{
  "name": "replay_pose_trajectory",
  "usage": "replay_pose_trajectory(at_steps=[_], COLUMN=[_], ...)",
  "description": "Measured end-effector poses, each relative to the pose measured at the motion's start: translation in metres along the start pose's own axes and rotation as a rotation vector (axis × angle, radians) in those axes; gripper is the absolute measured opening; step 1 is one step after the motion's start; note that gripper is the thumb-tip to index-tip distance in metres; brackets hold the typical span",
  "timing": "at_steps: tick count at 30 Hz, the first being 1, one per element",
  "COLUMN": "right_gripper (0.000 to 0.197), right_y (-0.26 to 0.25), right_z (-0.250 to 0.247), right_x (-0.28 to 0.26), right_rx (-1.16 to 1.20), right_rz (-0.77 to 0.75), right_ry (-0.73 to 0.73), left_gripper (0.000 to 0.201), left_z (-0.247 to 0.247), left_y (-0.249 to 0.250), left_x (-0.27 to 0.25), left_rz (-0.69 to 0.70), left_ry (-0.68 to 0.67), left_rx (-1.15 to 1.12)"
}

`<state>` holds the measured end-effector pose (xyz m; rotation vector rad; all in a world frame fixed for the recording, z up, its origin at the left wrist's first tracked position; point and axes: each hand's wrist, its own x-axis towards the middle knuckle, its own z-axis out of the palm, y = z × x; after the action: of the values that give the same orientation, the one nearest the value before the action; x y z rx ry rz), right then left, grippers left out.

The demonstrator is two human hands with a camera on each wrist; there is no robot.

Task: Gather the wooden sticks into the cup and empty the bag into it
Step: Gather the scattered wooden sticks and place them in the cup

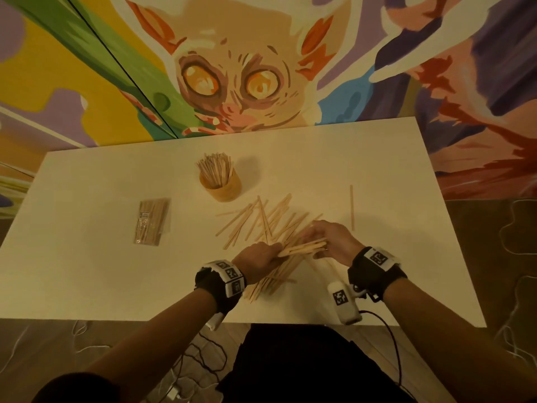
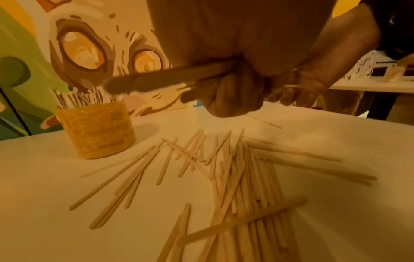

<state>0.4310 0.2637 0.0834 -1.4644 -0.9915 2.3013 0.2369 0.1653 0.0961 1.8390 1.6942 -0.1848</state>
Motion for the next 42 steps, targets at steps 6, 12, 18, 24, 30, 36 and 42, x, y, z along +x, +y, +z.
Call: replay_pose_trajectory(at_steps=[6,12,18,24,30,36,42], right_gripper=[0.040,0.039,0.020,0.021,0.019,0.016,0.023], right_y=[0.003,0.003,0.001,0.002,0.009,0.006,-0.002], right_z=[0.022,0.030,0.029,0.028,0.028,0.012,0.010], right_x=[-0.006,-0.013,-0.012,-0.013,-0.007,-0.005,-0.004], right_rx=[-0.216,-0.440,-0.380,-0.263,-0.151,-0.041,0.055], right_rz=[-0.073,-0.183,-0.239,-0.202,-0.220,-0.186,-0.142], right_ry=[0.040,-0.054,-0.141,-0.197,-0.152,-0.170,-0.164], left_gripper=[0.032,0.030,0.033,0.053,0.071,0.047,0.027], left_z=[-0.010,-0.019,-0.027,-0.025,-0.018,-0.030,-0.036], left_y=[0.011,0.018,0.029,0.031,0.026,-0.013,-0.029], left_x=[0.008,0.011,0.011,0.010,0.013,-0.001,-0.027], left_rz=[-0.091,-0.215,-0.193,-0.112,-0.116,-0.166,-0.258], left_ry=[0.040,-0.010,-0.044,0.014,0.055,0.046,0.242], left_rx=[0.028,0.215,0.234,0.091,0.058,-0.143,-1.054])
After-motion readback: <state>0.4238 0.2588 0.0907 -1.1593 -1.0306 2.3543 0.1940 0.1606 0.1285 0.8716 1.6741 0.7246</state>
